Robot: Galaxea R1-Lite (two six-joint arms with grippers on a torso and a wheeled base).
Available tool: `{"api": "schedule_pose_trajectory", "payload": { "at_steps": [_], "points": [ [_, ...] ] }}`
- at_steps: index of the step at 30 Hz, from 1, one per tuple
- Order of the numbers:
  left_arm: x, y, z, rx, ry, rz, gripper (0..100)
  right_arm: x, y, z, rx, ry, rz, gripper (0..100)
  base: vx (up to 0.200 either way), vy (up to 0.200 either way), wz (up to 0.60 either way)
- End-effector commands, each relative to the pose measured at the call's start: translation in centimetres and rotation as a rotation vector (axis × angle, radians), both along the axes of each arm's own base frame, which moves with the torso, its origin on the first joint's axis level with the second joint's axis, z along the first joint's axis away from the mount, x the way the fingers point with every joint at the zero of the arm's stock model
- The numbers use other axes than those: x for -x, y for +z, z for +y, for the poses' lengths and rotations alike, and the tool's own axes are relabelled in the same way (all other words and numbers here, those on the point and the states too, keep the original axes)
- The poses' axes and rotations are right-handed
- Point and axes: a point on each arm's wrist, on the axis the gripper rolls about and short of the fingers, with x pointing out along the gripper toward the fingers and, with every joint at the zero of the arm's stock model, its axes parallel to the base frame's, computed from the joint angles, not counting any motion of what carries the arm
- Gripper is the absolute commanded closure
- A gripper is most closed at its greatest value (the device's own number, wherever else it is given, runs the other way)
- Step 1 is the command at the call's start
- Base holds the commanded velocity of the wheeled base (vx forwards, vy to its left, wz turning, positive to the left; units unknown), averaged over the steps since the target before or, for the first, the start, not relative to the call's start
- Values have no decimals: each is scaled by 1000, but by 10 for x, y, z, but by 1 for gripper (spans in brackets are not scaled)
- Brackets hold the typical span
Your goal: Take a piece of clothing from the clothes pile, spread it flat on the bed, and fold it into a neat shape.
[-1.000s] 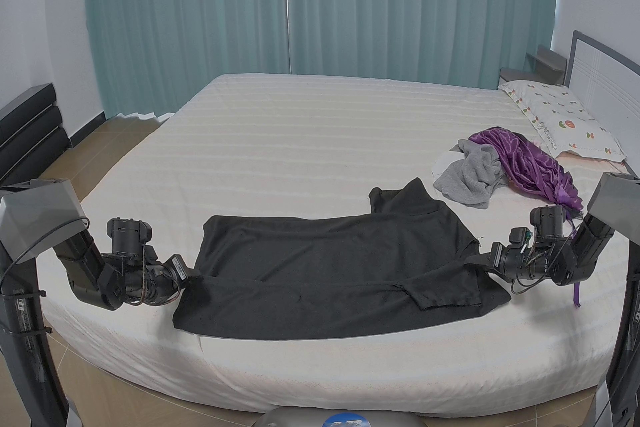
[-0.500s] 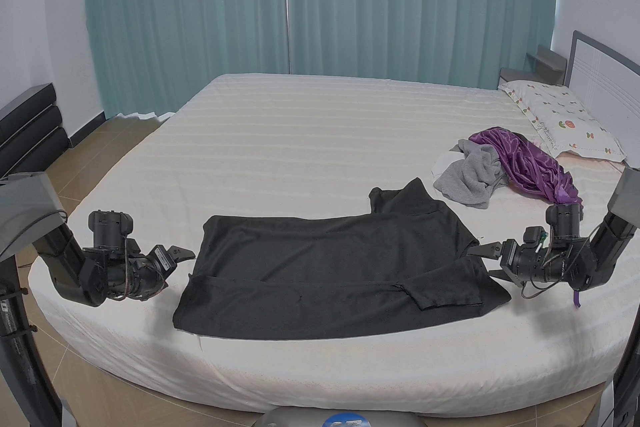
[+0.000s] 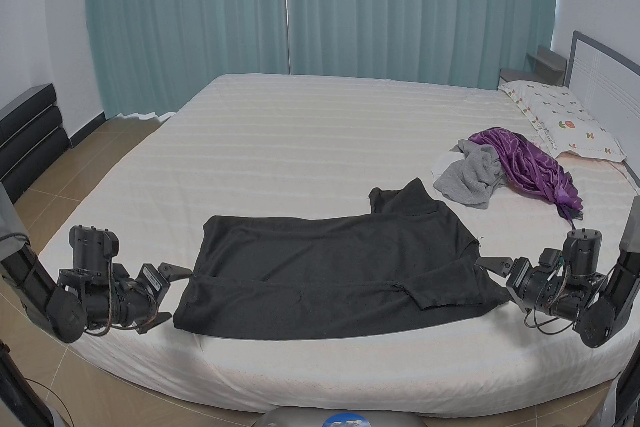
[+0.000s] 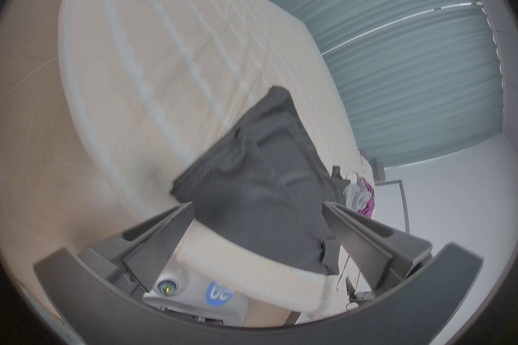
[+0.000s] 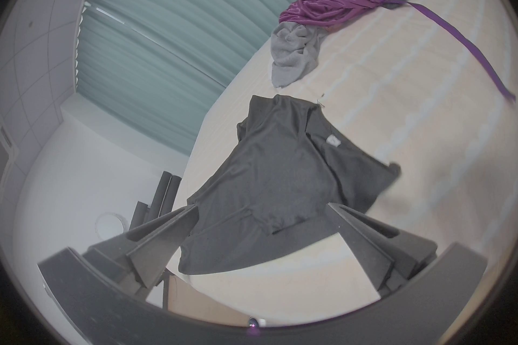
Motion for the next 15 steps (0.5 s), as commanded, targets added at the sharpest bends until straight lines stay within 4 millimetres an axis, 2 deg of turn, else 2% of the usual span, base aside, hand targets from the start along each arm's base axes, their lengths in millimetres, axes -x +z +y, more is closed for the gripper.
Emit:
{"api": "schedule_pose_trajectory", "payload": {
  "at_steps": [1,8,15],
  "points": [
    [26,2,-18,-2,-44,28,0,23,-8,14,-16,4,63,0,0,0,0],
    [32,-14,-32,-22,-95,99,0,26,-11,14,-54,-9,94,0,0,0,0],
    [31,-18,-34,-27,-99,115,0,27,-14,20,-52,13,109,0,0,0,0]
  ]
}}
